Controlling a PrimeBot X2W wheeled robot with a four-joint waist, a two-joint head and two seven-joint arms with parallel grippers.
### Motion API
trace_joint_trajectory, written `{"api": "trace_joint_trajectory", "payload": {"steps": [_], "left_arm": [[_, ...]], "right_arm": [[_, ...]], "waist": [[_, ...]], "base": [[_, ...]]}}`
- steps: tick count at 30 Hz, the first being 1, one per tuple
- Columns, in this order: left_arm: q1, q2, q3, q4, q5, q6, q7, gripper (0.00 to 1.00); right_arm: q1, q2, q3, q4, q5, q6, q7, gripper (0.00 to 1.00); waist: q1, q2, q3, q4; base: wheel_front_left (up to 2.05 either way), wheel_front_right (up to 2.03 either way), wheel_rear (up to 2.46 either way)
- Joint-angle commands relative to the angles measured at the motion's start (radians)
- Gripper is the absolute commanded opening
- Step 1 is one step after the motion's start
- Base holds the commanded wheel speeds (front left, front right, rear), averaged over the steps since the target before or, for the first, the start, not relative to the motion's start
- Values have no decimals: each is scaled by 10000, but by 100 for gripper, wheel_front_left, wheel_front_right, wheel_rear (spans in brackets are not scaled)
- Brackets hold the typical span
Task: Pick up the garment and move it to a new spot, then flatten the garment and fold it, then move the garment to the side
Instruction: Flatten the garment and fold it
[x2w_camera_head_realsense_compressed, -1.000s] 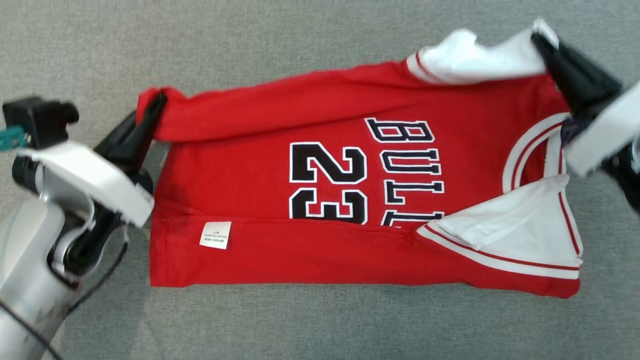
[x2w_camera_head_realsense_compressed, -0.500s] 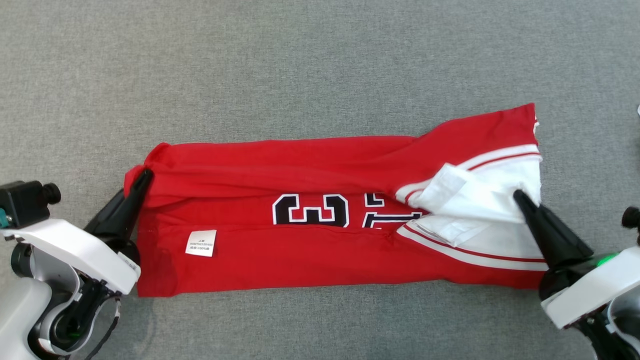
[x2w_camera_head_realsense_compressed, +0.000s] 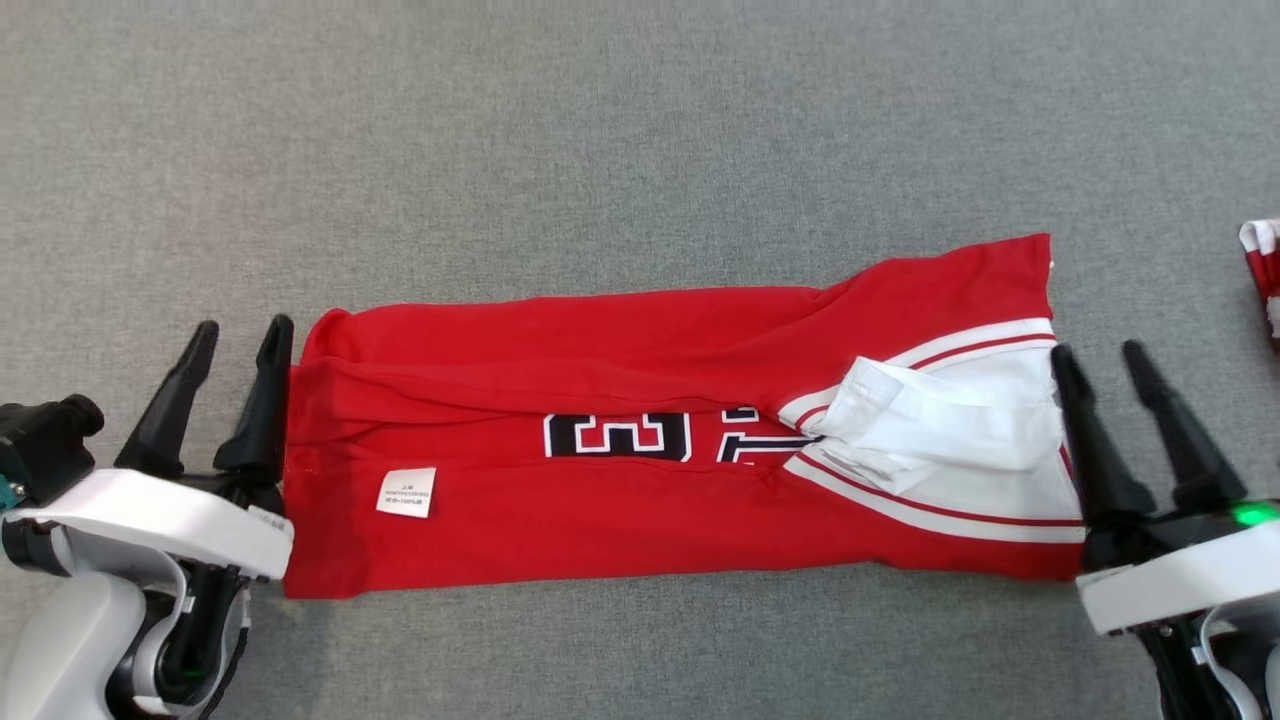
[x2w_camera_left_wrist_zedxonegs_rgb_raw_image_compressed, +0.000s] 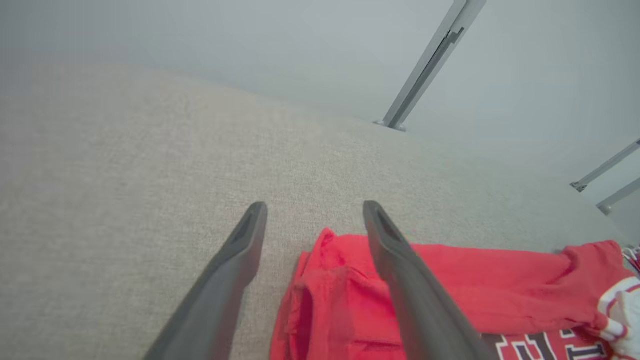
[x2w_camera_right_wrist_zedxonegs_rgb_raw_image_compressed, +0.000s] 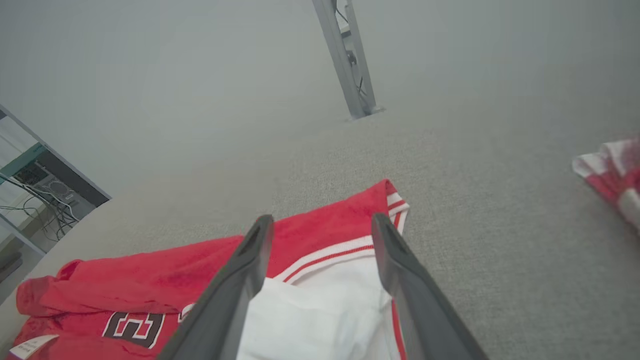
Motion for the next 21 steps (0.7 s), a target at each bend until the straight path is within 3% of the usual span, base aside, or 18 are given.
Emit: {"api": "trace_joint_trajectory", "payload": {"steps": [1, 5, 9, 10, 14, 21], "left_arm": [[116, -127, 233, -116, 389, 194, -134, 100], [258, -776, 1153, -598, 1691, 509, -233, 100], [654, -1444, 2200, -856, 3407, 404, -232, 100], [654, -1444, 2200, -856, 3407, 404, -232, 100], [981, -1867, 2836, -704, 4802, 20, -234, 100], [1559, -2520, 3313, -235, 6108, -704, -236, 100]], "right_arm": [[-131, 72, -155, 0, -338, 0, -314, 100], [-364, 311, -474, 72, -1414, 0, -1156, 100], [-533, 462, -502, 325, -2322, 0, -1690, 100], [-533, 462, -502, 325, -2322, 0, -1690, 100], [-564, 510, -421, 635, -3086, 0, -2051, 100], [-239, 454, -366, 1385, -3470, 0, -2282, 100]], "waist": [[0, 0, -170, 49], [0, 0, -484, 145], [0, 0, -776, 206], [0, 0, -776, 206], [0, 0, -1025, 252], [0, 0, -1490, 341]], "base": [[0, 0, 0], [0, 0, 0], [0, 0, 0], [0, 0, 0], [0, 0, 0], [0, 0, 0]]}}
